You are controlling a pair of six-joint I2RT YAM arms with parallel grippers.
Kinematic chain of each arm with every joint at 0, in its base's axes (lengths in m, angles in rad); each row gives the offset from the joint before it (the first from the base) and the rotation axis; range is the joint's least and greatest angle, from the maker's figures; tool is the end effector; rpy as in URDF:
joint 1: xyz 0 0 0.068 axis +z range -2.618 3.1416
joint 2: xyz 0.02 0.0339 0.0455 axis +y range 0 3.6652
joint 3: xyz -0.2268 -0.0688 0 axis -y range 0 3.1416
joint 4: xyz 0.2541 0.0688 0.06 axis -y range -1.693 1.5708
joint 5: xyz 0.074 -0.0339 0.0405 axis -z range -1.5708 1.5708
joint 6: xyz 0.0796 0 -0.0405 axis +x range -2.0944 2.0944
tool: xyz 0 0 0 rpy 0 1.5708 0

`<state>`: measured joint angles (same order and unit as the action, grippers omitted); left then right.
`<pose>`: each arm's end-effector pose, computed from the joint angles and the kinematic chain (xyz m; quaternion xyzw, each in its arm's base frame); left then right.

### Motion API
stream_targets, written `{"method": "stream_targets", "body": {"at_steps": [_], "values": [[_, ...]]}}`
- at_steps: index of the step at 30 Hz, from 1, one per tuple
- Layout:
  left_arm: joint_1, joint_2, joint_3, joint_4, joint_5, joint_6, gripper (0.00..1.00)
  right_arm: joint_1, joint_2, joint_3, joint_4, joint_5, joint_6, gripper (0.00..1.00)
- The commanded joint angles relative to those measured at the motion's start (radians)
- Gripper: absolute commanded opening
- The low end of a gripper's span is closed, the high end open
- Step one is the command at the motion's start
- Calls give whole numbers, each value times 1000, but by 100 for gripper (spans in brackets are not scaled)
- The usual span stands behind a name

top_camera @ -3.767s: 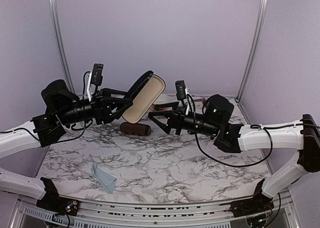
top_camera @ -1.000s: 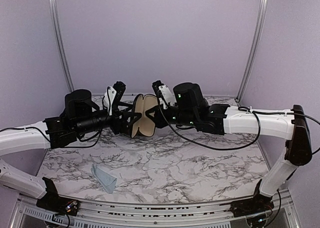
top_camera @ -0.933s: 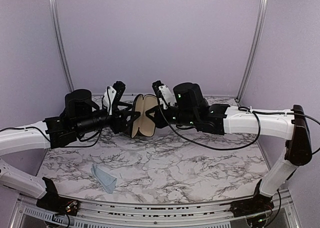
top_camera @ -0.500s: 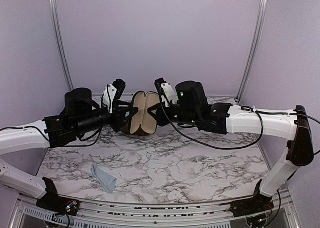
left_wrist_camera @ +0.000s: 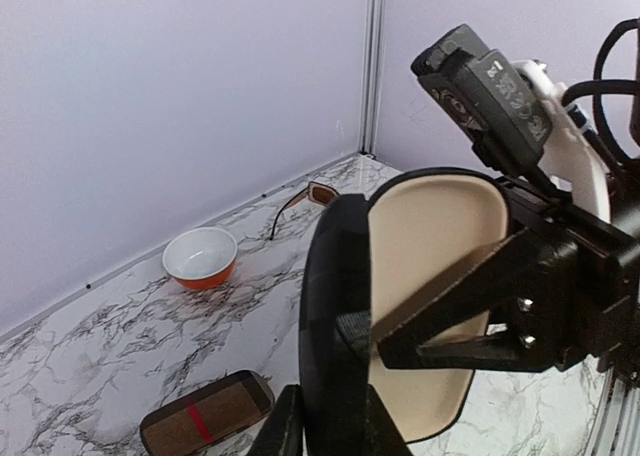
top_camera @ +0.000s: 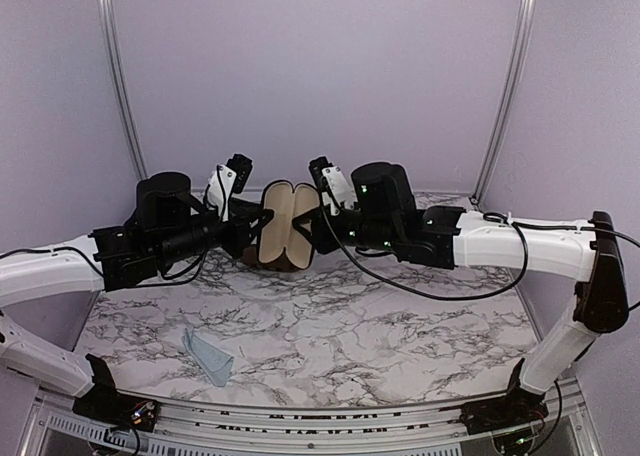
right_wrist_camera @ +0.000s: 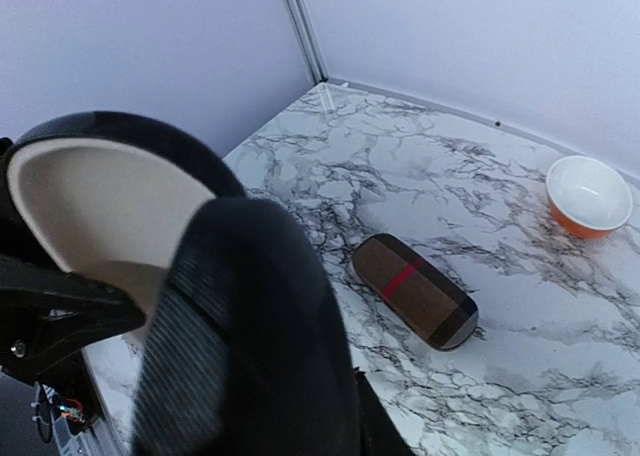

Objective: Organize the sunglasses
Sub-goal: Pass from the left arm to the right

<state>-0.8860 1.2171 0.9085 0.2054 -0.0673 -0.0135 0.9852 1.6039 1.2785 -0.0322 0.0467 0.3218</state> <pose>0.2283 -0.2711 0.2904 0.2932 0.6822 -0.2685 0.6136 0.2415 0.3573 0.2621 -0.2549 0.7809 0.3313 0.4642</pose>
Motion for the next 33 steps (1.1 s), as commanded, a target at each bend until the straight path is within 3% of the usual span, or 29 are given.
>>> {"method": "stream_targets", "body": {"at_steps": [1, 11, 21, 33], "values": [[12, 27, 52, -48, -101, -66, 16, 8, -8, 31, 19, -61, -3, 27], [10, 79, 104, -103, -200, -194, 15, 8, 26, 52, 33, -152, -3, 56], [7, 138, 66, -88, -347, -435, 10, 8, 44, 41, 33, -163, -17, 60], [11, 125, -54, -12, -461, -725, 8, 5, -36, -22, 33, -37, -13, 66]]}}
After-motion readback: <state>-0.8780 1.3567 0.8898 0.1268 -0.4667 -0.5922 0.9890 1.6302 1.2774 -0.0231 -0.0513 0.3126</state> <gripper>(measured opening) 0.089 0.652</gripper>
